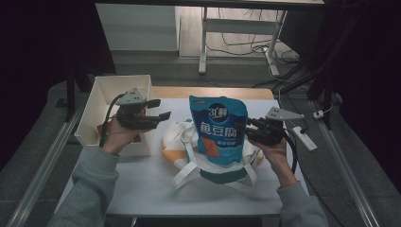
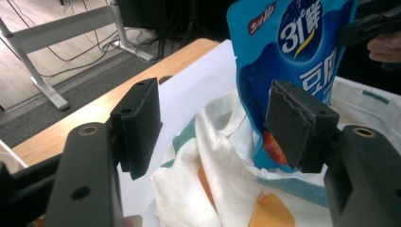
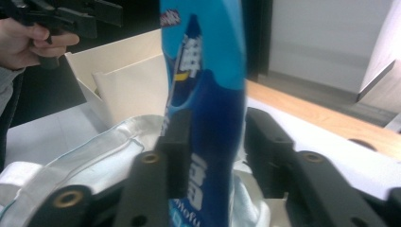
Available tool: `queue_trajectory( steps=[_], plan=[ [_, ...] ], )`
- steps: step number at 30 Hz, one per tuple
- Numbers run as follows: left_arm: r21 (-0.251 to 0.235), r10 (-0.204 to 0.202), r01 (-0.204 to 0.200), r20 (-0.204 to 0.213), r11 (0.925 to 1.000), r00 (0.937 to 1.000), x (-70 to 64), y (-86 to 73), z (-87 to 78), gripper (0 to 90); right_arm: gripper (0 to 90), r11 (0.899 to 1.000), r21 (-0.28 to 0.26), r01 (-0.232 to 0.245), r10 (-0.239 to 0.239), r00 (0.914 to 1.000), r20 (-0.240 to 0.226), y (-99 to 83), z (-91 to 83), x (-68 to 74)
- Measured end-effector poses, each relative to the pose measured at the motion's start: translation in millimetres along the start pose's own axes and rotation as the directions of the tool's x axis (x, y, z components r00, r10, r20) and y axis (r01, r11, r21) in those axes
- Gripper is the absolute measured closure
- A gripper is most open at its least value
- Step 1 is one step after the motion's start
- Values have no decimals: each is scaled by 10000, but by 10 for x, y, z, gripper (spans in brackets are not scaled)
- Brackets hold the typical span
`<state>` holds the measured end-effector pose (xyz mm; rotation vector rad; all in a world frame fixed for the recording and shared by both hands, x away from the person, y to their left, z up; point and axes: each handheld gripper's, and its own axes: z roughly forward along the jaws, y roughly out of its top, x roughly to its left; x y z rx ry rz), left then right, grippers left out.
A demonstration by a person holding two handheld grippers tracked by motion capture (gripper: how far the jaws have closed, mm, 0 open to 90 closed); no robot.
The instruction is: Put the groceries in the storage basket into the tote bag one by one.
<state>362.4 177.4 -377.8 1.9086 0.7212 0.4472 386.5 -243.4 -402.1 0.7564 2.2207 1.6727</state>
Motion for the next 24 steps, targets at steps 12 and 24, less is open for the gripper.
queue_trajectory(
  steps=[12,24],
  plan=[
    [364,353,-359,185,9987,9992,-160,-45,164,356,602,9912,1316,156,-97,9989,-454,-193,201,-12],
    [86,237,-240,283,9997,9993,-211,-81,135,356,863,9791,1443,1435,-1437,9896,-86,-196,189,45]
  ],
)
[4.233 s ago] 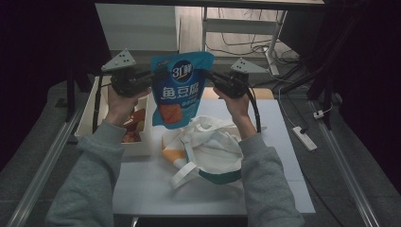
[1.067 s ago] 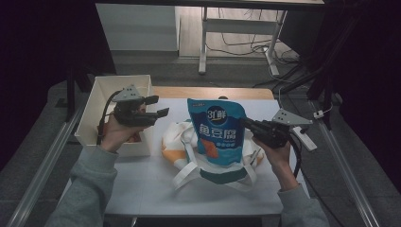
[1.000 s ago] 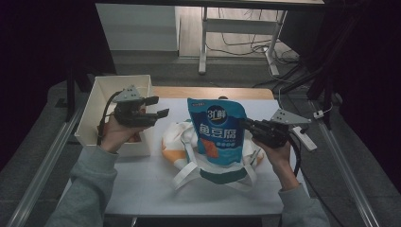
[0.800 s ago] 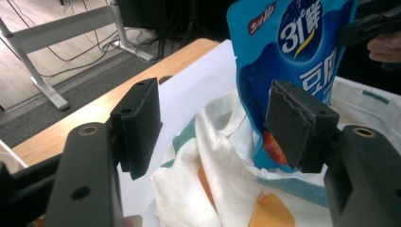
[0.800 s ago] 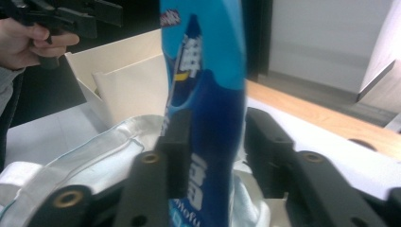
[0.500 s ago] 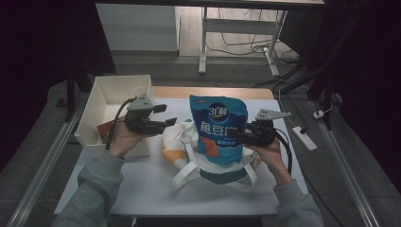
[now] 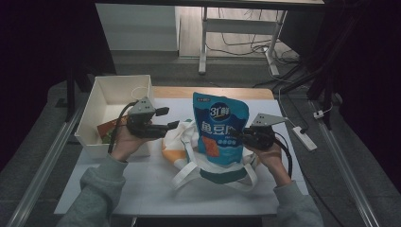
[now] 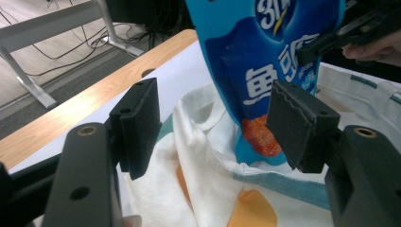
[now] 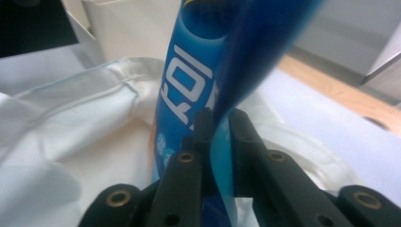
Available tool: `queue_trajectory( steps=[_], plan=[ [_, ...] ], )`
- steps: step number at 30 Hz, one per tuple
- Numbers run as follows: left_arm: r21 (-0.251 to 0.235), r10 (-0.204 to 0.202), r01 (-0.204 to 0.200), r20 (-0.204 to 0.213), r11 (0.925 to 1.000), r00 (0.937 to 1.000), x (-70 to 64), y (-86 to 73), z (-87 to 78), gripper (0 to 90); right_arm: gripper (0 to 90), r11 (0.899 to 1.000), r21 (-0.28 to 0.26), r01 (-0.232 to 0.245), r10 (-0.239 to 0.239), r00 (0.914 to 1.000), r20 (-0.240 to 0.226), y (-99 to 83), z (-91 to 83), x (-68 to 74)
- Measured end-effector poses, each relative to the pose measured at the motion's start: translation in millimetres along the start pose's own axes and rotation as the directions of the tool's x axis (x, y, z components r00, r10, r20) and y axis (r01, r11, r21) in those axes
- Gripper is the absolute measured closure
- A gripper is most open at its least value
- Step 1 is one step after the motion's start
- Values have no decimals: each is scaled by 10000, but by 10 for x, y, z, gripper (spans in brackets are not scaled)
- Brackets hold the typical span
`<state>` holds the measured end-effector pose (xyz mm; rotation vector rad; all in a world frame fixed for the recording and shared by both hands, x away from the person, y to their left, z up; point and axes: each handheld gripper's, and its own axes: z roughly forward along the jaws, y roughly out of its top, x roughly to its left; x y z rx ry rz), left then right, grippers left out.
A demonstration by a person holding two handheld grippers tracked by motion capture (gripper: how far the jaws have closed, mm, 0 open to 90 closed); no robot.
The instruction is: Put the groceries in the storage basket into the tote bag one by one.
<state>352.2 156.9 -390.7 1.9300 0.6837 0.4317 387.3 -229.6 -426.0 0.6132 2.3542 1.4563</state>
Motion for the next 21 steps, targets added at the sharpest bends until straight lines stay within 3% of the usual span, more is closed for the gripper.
queue_trajectory(
  steps=[8,14,16,18,21],
  plan=[
    [39,-78,78,-32,10000,10000,15,-27,16,356,896,9959,-867,276,-245,9991,360,1,106,-101],
    [12,-100,100,-104,9999,9999,24,-35,-8,356,897,9888,-1432,426,-283,9945,1004,-18,131,-247],
    [6,-86,86,-119,10000,9999,24,-38,-18,356,896,9864,-1587,423,-270,9949,975,-41,117,-287],
    [0,-71,71,-110,10000,9999,20,-40,-26,356,894,9854,-1663,375,-271,9976,641,-77,115,-287],
    [13,-28,28,-127,10000,9999,8,-43,-37,356,891,9857,-1520,726,-671,9969,409,-90,118,-203]
  ],
)
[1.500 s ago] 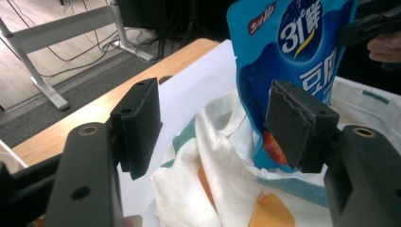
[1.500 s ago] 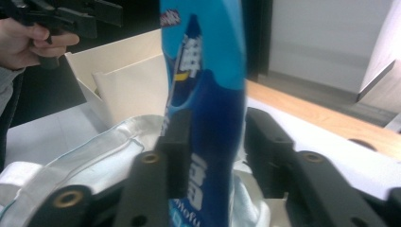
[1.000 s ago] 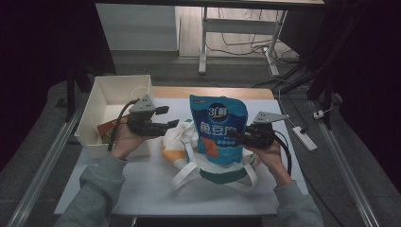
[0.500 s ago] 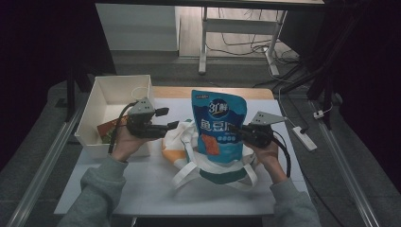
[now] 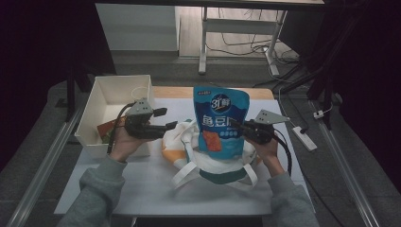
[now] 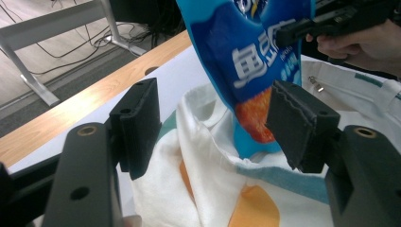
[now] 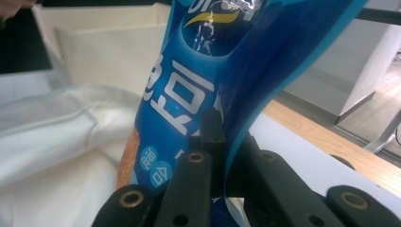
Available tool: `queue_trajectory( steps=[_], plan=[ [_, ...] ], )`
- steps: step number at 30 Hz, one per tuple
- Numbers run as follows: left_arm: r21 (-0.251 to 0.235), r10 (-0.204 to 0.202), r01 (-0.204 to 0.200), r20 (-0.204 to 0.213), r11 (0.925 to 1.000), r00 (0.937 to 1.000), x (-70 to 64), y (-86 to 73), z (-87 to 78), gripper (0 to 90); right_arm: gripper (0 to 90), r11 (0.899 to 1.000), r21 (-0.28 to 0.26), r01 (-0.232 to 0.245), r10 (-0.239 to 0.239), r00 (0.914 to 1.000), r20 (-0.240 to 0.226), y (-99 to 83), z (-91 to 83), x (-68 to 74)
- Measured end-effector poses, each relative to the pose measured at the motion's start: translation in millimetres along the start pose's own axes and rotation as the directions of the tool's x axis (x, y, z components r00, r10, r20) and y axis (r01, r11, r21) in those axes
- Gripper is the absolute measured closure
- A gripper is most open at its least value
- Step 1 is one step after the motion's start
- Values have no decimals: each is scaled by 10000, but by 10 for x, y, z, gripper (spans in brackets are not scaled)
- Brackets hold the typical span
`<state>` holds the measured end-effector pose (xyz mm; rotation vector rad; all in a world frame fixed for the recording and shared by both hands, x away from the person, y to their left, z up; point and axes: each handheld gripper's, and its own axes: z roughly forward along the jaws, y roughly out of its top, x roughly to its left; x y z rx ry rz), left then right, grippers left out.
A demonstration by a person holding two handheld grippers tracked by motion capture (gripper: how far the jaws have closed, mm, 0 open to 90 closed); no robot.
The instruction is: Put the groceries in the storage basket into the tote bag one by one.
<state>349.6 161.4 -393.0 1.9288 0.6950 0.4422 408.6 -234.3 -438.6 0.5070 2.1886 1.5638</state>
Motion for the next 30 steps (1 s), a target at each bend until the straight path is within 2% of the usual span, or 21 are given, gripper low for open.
queue_trajectory(
  steps=[4,7,10,14,16,25,28,30],
  plan=[
    [29,50,-50,0,10000,10000,-14,-11,-23,356,886,9999,31,153,-152,9994,-295,-7,-58,49],
    [34,54,-54,-20,10000,10000,-16,-16,-39,356,886,9985,19,-550,551,9970,-542,-34,-115,51],
    [8,6,-6,-8,10000,10000,-8,-17,-43,356,886,9977,11,-679,677,9947,-775,-39,-134,127],
    [39,23,-23,2,10000,10000,-15,-17,-33,356,883,9956,200,-914,925,9936,-645,-66,-185,138],
    [49,49,-49,20,10000,10000,-23,-14,-24,356,883,9917,286,-1253,1265,9911,-421,-94,-207,112],
    [92,66,-66,13,9999,10000,-30,-14,-17,355,872,9900,373,-1364,1378,9897,-379,-111,-226,61],
    [95,61,-61,24,9999,10000,-26,-15,-14,353,785,9879,376,-1505,1518,9878,-337,-91,-226,49],
    [116,69,-69,34,9999,10000,-24,-17,-10,352,659,9864,375,-1599,1607,9868,-199,-73,-230,60]
  ],
)
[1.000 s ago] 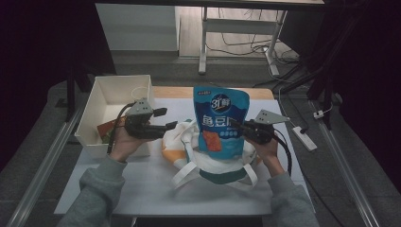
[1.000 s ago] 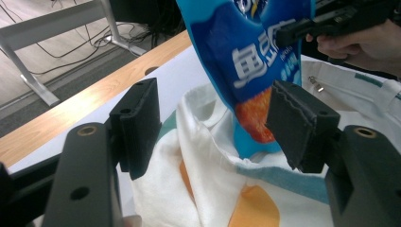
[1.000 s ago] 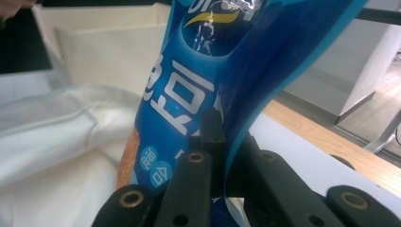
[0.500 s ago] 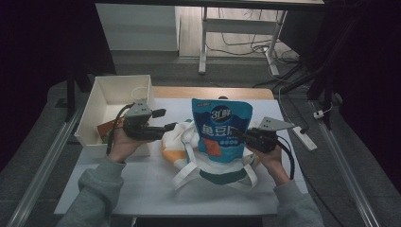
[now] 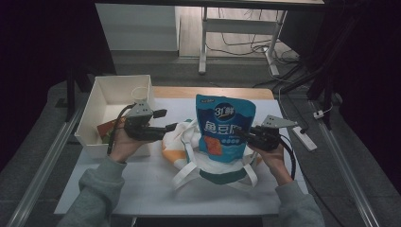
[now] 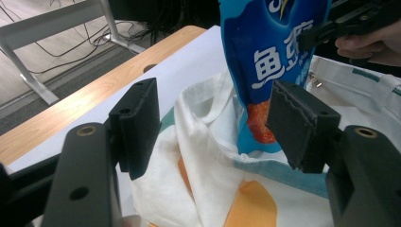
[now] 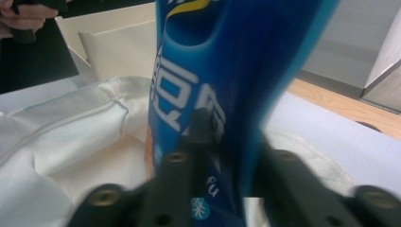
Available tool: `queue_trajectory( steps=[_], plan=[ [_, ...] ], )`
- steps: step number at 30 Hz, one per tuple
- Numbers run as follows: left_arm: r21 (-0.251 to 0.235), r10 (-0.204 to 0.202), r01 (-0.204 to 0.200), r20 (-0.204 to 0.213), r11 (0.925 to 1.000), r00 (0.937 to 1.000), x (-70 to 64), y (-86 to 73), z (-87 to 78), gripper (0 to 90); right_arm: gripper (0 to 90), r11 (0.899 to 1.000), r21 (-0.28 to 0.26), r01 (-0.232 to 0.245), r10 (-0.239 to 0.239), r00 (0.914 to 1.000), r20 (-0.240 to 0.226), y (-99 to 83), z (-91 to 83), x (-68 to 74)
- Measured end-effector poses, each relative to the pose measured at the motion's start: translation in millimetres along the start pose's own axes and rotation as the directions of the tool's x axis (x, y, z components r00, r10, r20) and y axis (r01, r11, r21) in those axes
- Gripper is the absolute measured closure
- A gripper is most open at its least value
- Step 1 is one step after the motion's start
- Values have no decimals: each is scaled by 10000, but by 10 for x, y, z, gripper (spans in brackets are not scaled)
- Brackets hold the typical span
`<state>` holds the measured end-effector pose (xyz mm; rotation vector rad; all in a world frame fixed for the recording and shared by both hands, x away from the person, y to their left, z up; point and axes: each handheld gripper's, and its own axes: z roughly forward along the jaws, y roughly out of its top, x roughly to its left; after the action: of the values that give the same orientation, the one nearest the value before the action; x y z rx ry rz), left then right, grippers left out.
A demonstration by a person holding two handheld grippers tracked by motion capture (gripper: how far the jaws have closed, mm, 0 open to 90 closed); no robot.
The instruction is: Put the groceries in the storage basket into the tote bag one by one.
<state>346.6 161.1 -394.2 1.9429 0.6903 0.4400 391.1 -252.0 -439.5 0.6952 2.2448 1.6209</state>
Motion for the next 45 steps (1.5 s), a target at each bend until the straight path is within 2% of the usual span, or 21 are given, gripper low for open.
queue_trajectory(
  steps=[2,5,10,13,16,23,25,31,35,41,45],
  plan=[
    [27,-3,3,9,10000,10000,2,-4,4,352,549,9999,19,-125,124,9998,183,17,-14,16],
    [76,-5,5,15,10000,10000,5,-9,10,350,448,9997,-103,-231,234,9990,379,55,-72,53],
    [169,-11,11,11,9999,10000,1,-26,27,349,376,9988,-198,-441,457,9950,888,104,-215,121],
    [247,2,-3,37,9997,10000,-6,-37,45,348,372,9968,-199,-769,786,9908,1101,88,-318,151],
    [359,-18,15,87,9994,10000,-21,-42,89,348,373,9963,-224,-836,856,9894,1174,61,-408,199],
    [714,162,-168,94,9973,9998,-91,-42,173,345,361,9983,57,-577,566,9903,1268,31,-478,329],
    [786,110,-119,122,9968,9999,-90,-48,191,344,362,9978,211,-625,586,9868,1508,16,-526,364],
    [1091,29,-41,117,9940,9999,-92,-65,271,344,379,9956,299,-883,837,9881,1292,-72,-719,509],
    [1257,28,-42,109,9921,9999,-113,-73,321,344,386,9960,417,-794,749,9921,1007,-97,-767,631],
    [1310,44,-61,134,9914,9999,-126,-80,309,344,401,9955,761,-570,550,9981,285,-128,-664,809],
    [1314,42,-32,-71,9913,10000,-84,-95,179,342,399,9950,951,-306,308,9995,2,-159,-581,837]
  ],
)
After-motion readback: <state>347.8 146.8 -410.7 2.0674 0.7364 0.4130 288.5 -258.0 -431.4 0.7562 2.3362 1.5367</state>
